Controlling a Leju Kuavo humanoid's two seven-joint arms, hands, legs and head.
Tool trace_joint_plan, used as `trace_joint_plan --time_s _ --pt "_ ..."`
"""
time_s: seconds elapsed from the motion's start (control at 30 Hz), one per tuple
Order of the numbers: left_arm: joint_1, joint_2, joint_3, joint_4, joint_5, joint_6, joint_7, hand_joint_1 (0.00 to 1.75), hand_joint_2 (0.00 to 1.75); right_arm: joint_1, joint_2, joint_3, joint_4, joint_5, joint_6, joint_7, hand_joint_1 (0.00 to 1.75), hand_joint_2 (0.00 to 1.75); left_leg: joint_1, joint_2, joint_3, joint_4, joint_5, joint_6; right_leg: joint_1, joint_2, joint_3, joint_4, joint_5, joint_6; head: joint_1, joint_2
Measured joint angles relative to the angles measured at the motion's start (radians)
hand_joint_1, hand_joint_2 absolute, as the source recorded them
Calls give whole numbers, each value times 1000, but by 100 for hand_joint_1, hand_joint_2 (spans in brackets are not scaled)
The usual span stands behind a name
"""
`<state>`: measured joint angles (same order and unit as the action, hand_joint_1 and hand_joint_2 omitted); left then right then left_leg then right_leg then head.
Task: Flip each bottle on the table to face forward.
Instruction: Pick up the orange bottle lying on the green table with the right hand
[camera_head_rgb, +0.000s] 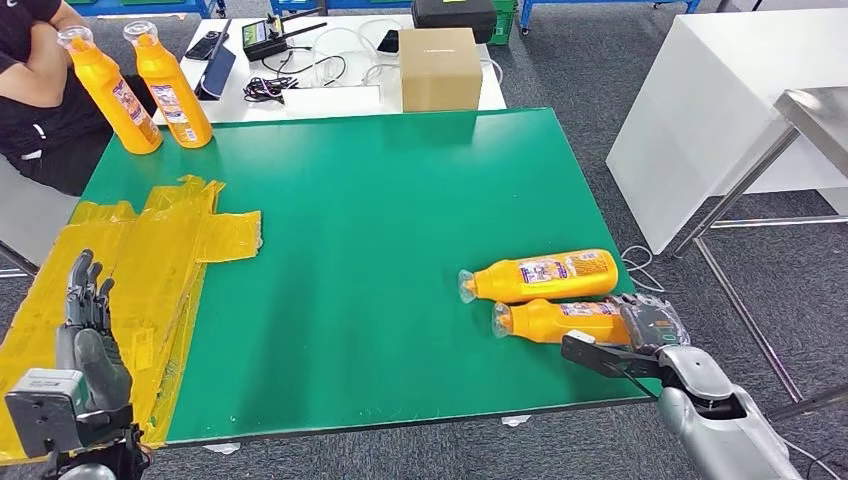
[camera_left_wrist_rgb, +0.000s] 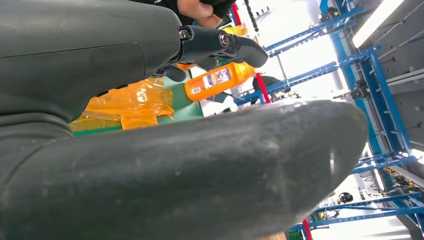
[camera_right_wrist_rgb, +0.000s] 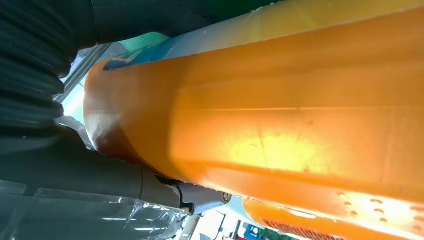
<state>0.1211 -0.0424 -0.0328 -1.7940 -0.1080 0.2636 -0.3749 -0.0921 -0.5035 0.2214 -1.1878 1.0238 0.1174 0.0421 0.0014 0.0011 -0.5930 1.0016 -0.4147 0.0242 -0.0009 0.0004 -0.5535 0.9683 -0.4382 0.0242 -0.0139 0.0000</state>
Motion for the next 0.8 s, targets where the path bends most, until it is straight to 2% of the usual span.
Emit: trace_joint_plan --time_s 0.17,0.27,0.4,0.47,0.57,0.8 --pt "-2 3 0 5 1 0 -1 0 0 0 -5 4 1 -8 0 -2 175 175 0 0 1 0 0 0 0 0 1 -1 0 0 0 0" --pt "-2 4 0 5 12 -11 0 0 0 12 -4 -1 -9 -88 -15 -37 175 175 0 0 1 0 0 0 0 0 2 -1 0 0 0 0" --pt "13 5 0 5 86 -75 25 0 175 109 18 -32 -145 -381 -54 -172 175 175 0 -2 -2 0 0 0 0 -1 10 0 1 1 0 0" --pt "28 4 -1 5 138 -110 34 0 175 165 50 -40 -255 -513 -48 -234 175 175 0 -2 -4 0 0 0 0 -1 8 0 1 1 0 0" --pt "47 -3 -14 5 220 -161 38 0 175 192 105 -35 -411 -627 -26 -274 175 175 0 -1 -7 0 1 -1 1 0 4 1 1 1 -1 0" --pt "64 -22 -98 -1 336 -214 39 0 175 91 201 9 -575 -734 -26 -286 175 175 0 -1 -9 0 2 -2 1 -1 3 1 1 0 0 0"
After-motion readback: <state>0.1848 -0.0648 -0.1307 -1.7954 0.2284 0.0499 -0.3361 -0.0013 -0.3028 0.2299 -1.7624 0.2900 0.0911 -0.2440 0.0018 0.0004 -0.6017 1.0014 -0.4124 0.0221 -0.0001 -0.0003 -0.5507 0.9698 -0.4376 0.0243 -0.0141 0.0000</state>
